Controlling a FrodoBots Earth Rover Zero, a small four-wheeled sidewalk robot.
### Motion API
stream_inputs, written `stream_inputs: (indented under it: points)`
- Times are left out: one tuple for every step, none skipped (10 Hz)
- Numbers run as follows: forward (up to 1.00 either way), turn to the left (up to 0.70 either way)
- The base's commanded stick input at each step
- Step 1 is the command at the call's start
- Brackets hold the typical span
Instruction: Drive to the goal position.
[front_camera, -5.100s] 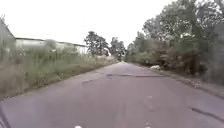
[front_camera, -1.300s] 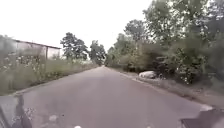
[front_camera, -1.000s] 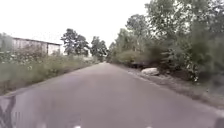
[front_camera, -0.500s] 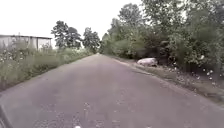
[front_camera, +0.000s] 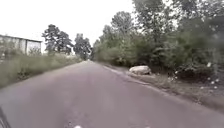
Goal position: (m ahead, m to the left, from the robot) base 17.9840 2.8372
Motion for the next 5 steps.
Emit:
stream_inputs:
  points:
    - [1.00, 0.00]
    - [1.00, 0.00]
    - [1.00, 0.00]
    - [1.00, 0.00]
    - [1.00, 0.00]
